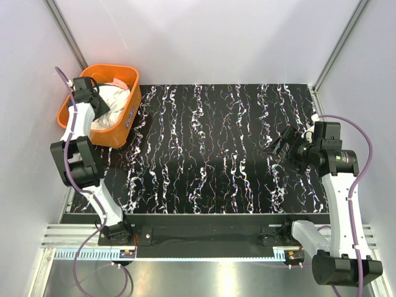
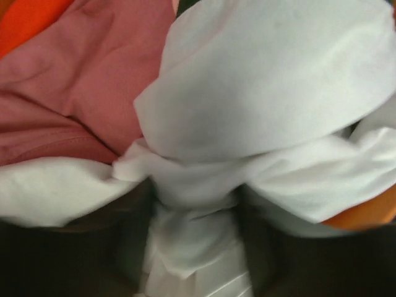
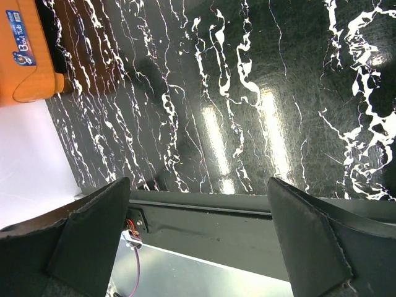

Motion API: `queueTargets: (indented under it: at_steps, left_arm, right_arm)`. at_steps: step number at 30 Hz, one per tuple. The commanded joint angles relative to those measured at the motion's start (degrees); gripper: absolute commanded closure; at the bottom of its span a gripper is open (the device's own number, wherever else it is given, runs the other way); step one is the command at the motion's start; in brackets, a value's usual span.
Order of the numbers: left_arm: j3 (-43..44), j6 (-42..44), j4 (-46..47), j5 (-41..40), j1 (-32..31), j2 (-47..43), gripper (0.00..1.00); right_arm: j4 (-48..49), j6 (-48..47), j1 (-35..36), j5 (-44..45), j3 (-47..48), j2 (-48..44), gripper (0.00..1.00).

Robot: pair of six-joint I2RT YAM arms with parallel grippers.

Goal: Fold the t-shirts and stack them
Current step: Grab the tshirt from the pile

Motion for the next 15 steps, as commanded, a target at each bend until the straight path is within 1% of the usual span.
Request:
queueTargets:
  at_steps: [1, 2, 3, 4, 6, 7, 8, 12, 15]
  left_arm:
    - [5.8, 2.9, 0.3, 0.5, -1.6, -1.1, 0.63]
    - [6.4, 3.3, 0.2, -1.5, -3.0, -2.1, 0.7]
    - [7.4, 3.5, 0.1, -2.2, -3.7, -4.5, 0.75]
    - [7.9, 3.6, 0.0, -2.6, -4.4, -5.7, 0.82]
    - [9.5, 3.5, -0.4, -4.5, -6.4, -8.4, 0.9]
    - [10.1, 3.3, -0.9, -5.1, -7.0, -11.0, 0.98]
    - [10.7, 2.9, -1.0, -5.7, -8.2, -12.5, 1.0]
    - [15.3, 1.0, -1.3, -6.1, -9.4, -17.3, 1.0]
    - [20.3, -2.0, -1.8, -3.6, -9.8, -19.9, 1.0]
  right_arm:
    - [1.0, -0.9, 0.2, 1.1, 0.5, -0.1, 0.0]
    - [1.0, -1.0, 0.2, 1.1, 0.5, 0.0, 0.0]
    - [1.0, -0.9, 0.3, 1.1, 0.5, 0.0, 0.0]
    - [1.0, -0.8, 0.5, 1.2, 0.6, 0.1, 0.0]
    - [1.5, -0.6, 1.1, 1.2, 0.5, 0.1, 0.0]
    - [1.9, -0.2, 1.3, 1.3, 0.4, 0.1, 0.0]
    - [2.1, 0.0, 1.5, 1.6, 0.3, -0.1, 0.0]
    - [2.1, 1.0, 2.4, 2.9, 0.1, -0.9, 0.0]
    - [2.1, 1.9, 2.8, 3.1, 0.0, -1.6, 0.0]
